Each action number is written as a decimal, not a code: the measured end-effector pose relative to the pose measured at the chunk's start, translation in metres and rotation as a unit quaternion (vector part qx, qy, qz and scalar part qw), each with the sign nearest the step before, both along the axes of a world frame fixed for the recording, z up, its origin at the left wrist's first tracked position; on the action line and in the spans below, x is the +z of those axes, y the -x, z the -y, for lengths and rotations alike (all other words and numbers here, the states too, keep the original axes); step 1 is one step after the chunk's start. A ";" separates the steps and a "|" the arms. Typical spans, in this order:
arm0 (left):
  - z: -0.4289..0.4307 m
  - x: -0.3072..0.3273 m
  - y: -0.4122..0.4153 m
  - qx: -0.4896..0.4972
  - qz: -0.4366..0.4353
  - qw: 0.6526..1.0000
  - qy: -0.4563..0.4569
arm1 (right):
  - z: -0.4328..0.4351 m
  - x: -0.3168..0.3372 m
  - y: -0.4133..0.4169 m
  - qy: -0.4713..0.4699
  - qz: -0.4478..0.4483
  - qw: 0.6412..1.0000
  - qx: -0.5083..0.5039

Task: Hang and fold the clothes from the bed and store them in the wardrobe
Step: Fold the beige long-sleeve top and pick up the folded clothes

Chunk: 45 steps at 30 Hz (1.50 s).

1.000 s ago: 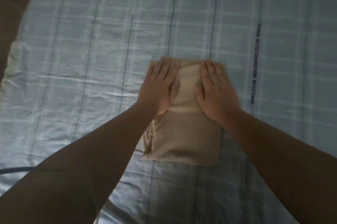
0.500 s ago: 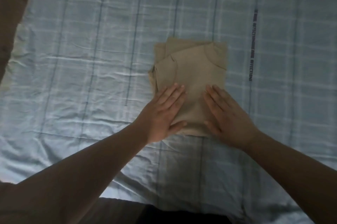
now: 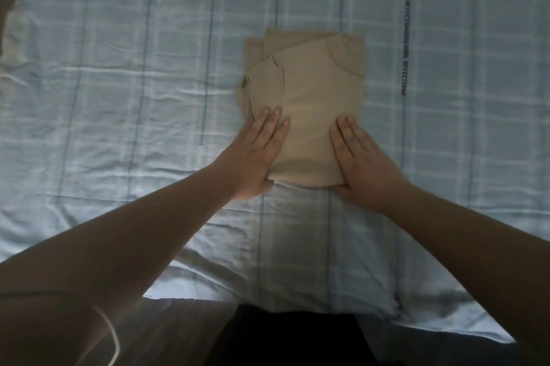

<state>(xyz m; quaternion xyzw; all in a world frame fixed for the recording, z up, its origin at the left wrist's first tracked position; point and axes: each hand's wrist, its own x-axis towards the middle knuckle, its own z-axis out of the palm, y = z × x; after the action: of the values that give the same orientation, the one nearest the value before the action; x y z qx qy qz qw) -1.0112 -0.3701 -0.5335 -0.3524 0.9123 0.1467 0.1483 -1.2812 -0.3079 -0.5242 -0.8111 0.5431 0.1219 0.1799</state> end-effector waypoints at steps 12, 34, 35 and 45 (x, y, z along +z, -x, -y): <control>-0.048 0.039 -0.014 -0.029 0.029 0.996 -0.077 | -0.050 0.035 -0.002 -0.034 0.032 0.999 0.026; 0.073 0.068 -0.008 0.357 -0.293 0.764 -0.451 | 0.088 0.046 0.026 -0.138 0.359 0.716 -0.583; 0.071 0.063 -0.002 0.383 -0.322 0.756 -0.423 | 0.092 0.039 0.023 -0.104 0.332 0.732 -0.586; 0.036 0.002 0.030 0.572 -0.158 0.801 -0.082 | 0.079 -0.013 0.001 0.044 0.160 0.830 -0.532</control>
<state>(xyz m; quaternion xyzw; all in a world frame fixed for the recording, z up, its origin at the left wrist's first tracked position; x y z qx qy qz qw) -1.0415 -0.4058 -0.5312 -0.7686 0.5403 0.3328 -0.0809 -1.2819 -0.3870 -0.5375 -0.4118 0.8589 -0.1485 0.2658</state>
